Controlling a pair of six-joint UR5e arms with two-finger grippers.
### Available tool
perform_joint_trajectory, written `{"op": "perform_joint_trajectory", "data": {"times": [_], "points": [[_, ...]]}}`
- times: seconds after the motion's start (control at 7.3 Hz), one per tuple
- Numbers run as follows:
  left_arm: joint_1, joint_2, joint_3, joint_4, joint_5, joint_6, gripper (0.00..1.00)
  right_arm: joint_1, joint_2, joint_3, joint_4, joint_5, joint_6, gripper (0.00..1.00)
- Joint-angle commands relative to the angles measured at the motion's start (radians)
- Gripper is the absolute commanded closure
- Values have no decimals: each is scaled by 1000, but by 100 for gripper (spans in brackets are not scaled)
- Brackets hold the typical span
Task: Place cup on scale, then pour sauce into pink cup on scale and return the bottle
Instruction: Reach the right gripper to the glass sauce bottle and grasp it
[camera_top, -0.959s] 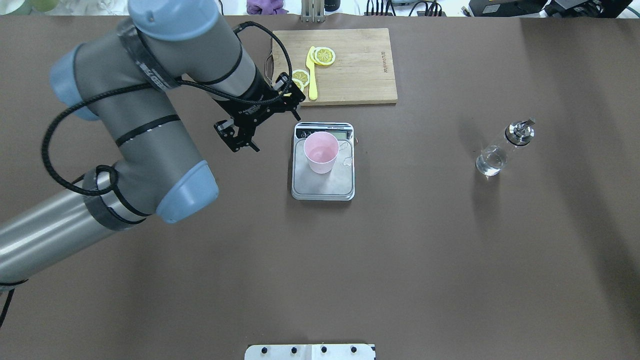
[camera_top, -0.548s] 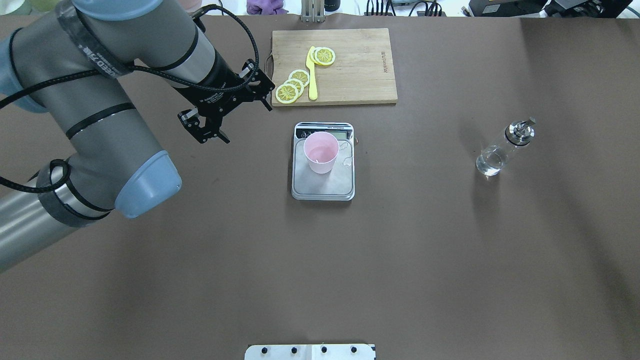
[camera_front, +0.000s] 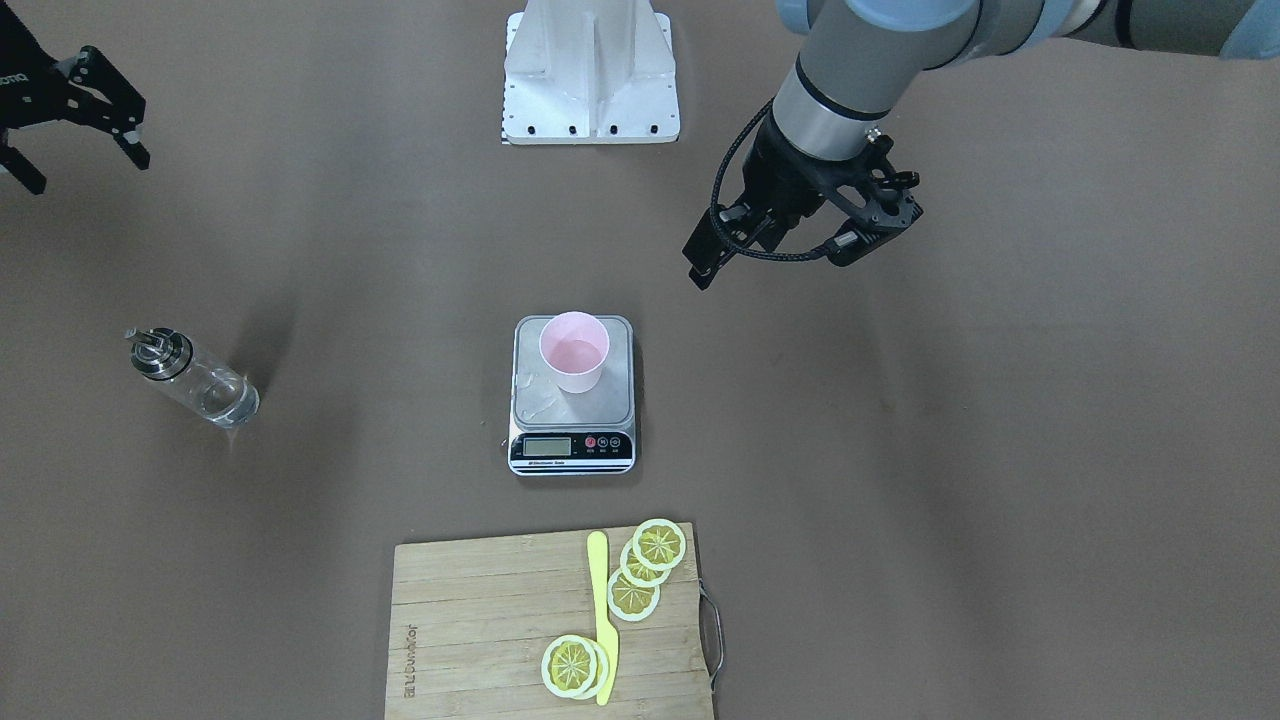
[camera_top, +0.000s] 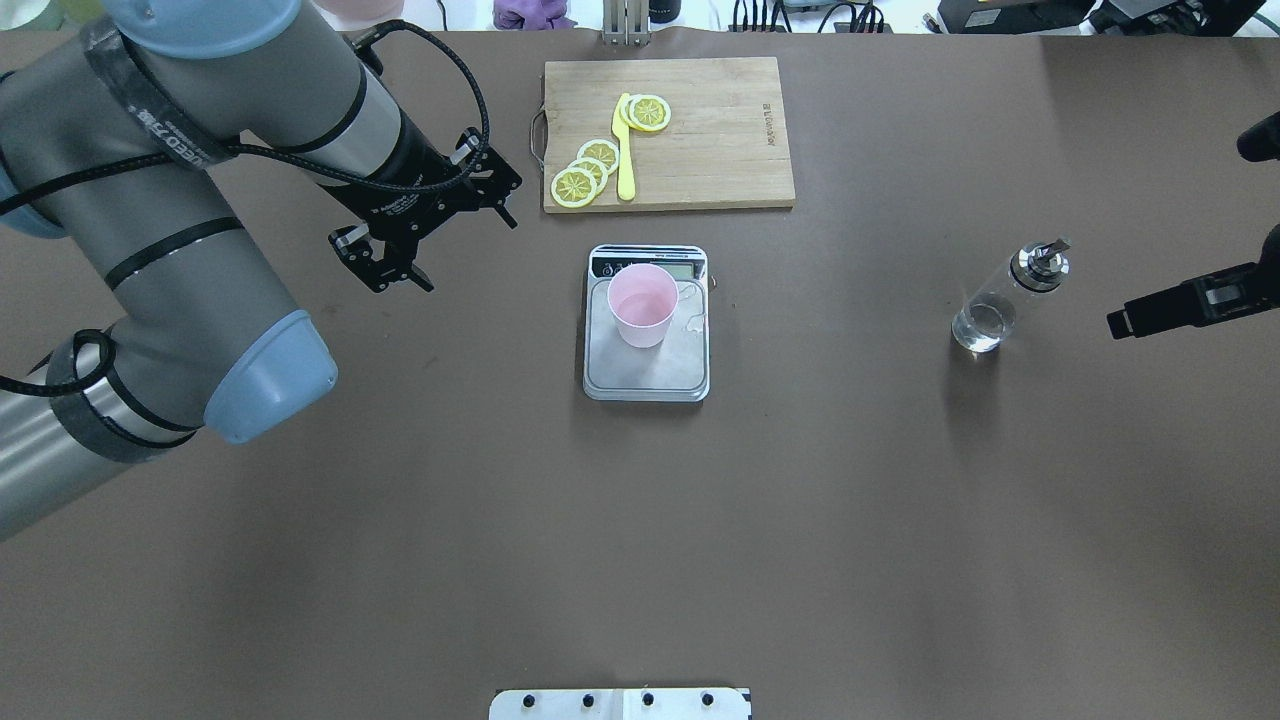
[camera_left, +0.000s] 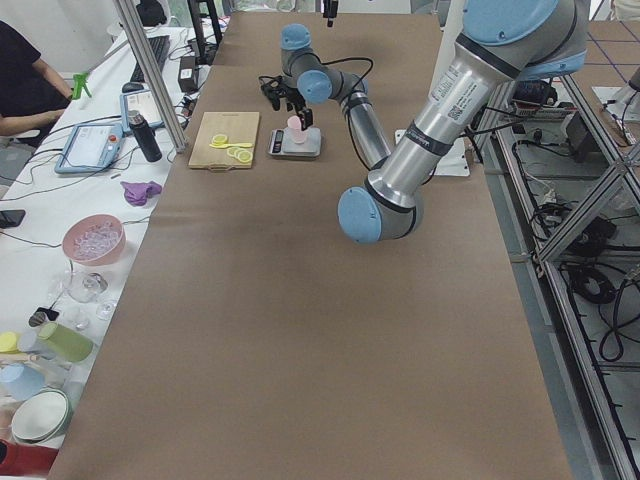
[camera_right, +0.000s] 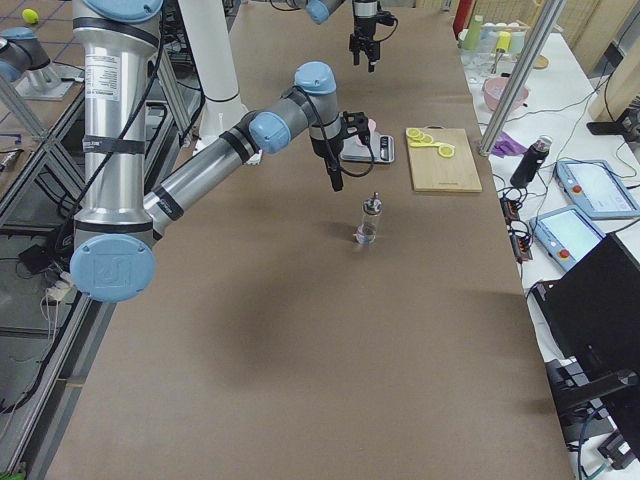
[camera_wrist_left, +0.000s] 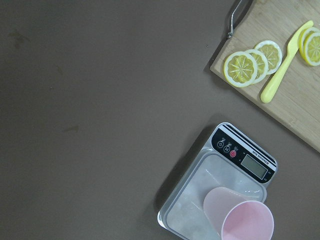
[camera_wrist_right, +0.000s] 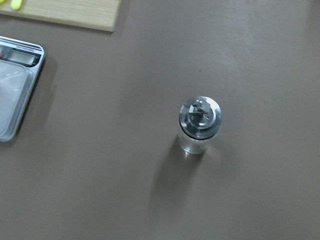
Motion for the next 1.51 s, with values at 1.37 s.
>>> {"op": "perform_joint_trajectory", "data": {"times": [1.37], "points": [[3,11,1,-5,2,-1,2,-355,-216,-455,997,-660,244,5]]}}
